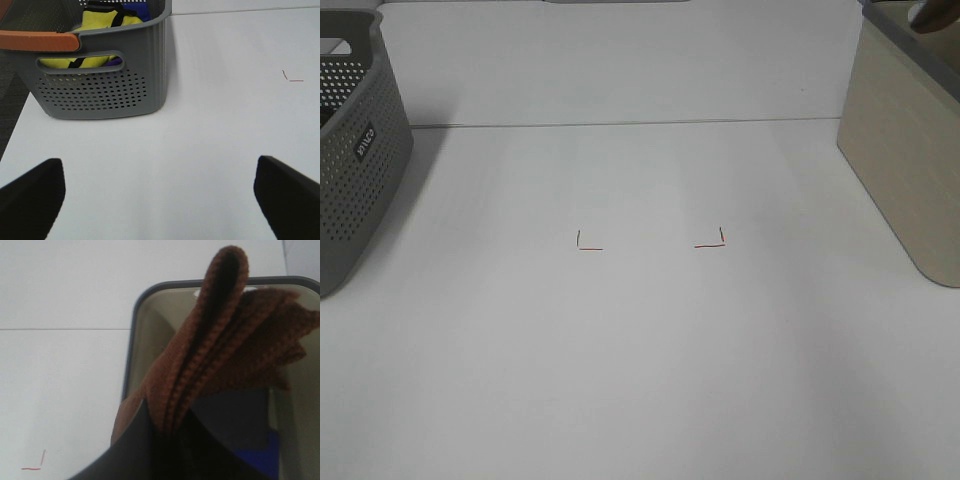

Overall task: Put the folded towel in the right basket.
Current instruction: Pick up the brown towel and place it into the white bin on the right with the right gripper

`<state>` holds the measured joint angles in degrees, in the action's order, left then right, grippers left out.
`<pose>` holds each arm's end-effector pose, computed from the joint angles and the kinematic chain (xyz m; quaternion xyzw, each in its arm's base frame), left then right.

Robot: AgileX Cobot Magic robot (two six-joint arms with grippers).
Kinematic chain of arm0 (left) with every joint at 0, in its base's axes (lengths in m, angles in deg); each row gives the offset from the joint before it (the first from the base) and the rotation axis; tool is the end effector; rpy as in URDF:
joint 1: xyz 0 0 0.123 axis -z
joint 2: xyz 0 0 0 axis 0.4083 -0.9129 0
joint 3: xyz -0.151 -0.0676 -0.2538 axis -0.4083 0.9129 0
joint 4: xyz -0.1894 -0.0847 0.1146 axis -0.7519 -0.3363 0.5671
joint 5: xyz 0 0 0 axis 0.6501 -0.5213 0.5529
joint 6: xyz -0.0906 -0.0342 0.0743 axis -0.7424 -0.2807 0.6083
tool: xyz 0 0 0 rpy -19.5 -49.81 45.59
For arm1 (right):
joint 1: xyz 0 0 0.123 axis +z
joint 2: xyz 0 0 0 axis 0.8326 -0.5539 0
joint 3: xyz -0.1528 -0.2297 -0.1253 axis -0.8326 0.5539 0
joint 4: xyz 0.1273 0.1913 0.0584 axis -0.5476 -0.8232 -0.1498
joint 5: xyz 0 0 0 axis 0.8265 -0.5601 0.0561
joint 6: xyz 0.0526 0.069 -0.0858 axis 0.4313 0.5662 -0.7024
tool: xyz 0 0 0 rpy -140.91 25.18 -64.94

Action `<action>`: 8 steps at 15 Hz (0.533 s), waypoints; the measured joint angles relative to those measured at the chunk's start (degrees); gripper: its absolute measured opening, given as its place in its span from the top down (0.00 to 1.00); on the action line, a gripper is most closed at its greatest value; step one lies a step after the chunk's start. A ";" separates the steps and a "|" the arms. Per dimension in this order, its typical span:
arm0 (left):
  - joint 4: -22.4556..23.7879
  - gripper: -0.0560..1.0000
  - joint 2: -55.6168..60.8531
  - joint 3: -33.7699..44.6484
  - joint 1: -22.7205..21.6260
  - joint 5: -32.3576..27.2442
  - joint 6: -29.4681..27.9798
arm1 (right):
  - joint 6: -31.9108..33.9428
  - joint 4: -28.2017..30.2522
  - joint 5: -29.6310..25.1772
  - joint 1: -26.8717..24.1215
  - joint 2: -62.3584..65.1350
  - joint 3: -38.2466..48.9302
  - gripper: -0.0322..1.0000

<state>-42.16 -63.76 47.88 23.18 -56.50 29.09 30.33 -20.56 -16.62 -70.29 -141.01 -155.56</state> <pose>-0.0087 -0.0002 0.2549 -0.0017 0.8512 0.0073 0.5248 0.4205 -0.0691 0.4240 -0.0403 0.9183 0.0430 0.3915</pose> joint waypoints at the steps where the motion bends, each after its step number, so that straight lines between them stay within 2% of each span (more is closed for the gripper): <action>1: 0.00 0.02 0.00 0.00 0.00 0.00 0.00 | 1.03 2.18 0.00 -1.38 -1.15 0.00 0.91; 8: 0.00 0.02 0.00 0.00 0.00 0.00 0.00 | 1.38 0.69 -0.06 -1.43 -10.54 0.00 0.91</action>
<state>-42.16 -63.76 47.88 23.18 -56.50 29.09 31.70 -19.87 -16.68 -71.72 -151.56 -155.56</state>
